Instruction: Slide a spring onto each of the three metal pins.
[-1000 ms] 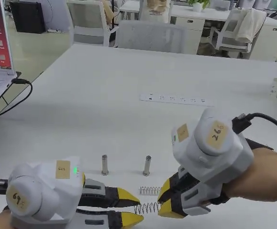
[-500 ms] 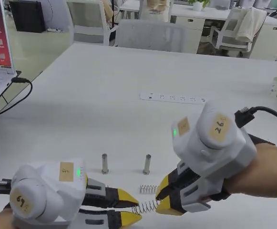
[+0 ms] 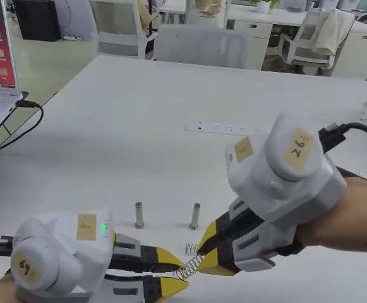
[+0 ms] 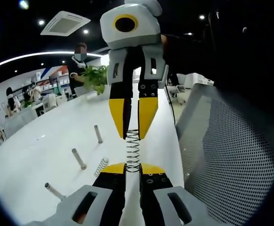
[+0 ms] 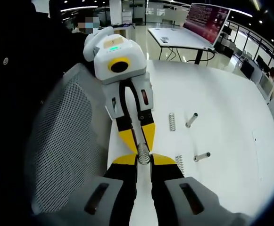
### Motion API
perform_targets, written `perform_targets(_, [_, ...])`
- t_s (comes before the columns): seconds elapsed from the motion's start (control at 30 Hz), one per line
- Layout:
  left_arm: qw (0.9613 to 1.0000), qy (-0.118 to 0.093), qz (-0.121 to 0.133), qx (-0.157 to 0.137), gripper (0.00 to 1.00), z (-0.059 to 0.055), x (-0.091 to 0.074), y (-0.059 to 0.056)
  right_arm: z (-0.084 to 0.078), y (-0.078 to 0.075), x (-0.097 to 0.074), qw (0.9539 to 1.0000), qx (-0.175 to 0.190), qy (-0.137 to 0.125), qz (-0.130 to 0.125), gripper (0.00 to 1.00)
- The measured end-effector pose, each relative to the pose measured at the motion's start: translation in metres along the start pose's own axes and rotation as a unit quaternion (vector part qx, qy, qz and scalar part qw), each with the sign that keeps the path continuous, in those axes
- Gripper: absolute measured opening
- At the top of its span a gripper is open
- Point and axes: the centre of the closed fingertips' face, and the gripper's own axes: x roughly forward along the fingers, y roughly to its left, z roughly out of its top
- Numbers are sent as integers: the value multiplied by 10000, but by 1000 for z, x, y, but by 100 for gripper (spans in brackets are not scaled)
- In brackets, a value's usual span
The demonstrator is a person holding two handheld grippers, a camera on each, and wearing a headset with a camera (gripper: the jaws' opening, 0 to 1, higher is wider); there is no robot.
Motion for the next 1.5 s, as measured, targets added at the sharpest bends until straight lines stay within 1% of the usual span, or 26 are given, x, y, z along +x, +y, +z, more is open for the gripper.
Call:
perform_targets(0.1, [10000, -6, 3, 18, 2, 0, 0, 0, -2, -1, 0, 10000, 56, 44, 0, 8])
perform_targets(0.27, [10000, 8, -2, 56, 2, 0, 0, 0, -3, -2, 1, 9998, 172, 3, 45, 8])
perform_targets(0.4, [10000, -24, 13, 7, 2, -1, -1, 1, -1, -2, 1, 9990, 375, -209, 149, 8])
perform_targets(0.53, [10000, -45, 36, 2, 2, 0, -1, 2, -2, -2, 1, 9983, 466, -265, 207, 8])
perform_targets(0.6, [10000, -80, 41, -15, 2, 1, -1, 2, 2, 0, 1, 9971, 571, -407, 308, 9])
perform_targets(0.63, [9999, -108, 47, -24, 2, 2, -1, 2, 1, -1, 1, 9969, 588, -414, 315, 8])
perform_targets(0.77, [9999, -97, 53, -64, 2, 2, -2, 3, 2, -1, 2, 9972, 560, -402, 298, 9])
perform_targets(0.87, [9996, -213, 61, -147, 2, 7, -2, 4, 3, -1, 5, 9974, 517, -387, 310, 9])
perform_targets(1.0, [9997, -195, 71, -153, 2, 6, -3, 4, 3, -2, 8, 9979, 468, -333, 299, 9])
perform_targets(1.17, [9996, -221, 77, -154, 2, 9, -3, 4, 4, -1, 10, 9979, 449, -336, 316, 9])
perform_targets(1.5, [9996, -205, 77, -181, 2, 9, -3, 3, 4, -1, 13, 9979, 451, -330, 332, 9])
